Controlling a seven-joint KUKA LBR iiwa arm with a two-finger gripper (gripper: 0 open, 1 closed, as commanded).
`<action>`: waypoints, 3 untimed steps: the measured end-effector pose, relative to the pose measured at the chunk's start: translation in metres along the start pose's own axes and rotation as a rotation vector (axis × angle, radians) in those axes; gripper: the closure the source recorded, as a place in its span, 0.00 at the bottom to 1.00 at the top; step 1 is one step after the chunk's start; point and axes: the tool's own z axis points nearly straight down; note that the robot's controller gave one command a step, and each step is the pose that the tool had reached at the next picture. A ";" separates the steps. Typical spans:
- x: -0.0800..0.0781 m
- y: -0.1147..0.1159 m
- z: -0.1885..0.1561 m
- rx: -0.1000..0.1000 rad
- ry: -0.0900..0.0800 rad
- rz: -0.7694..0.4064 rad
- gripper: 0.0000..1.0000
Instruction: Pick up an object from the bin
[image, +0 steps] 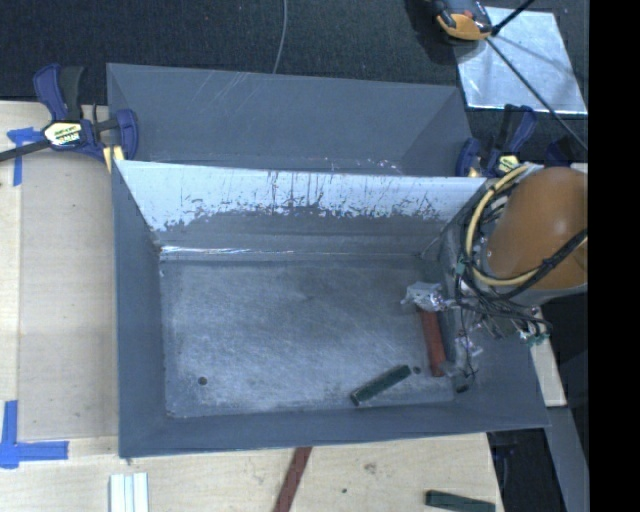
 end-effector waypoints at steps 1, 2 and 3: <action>-0.022 0.031 0.051 -0.004 0.004 0.015 1.00; -0.022 0.031 0.051 -0.003 0.004 0.014 0.00; -0.022 0.031 0.051 -0.003 0.004 0.014 0.00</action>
Offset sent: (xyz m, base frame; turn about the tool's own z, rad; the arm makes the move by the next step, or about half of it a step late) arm 0.0000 0.0000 0.0000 0.0000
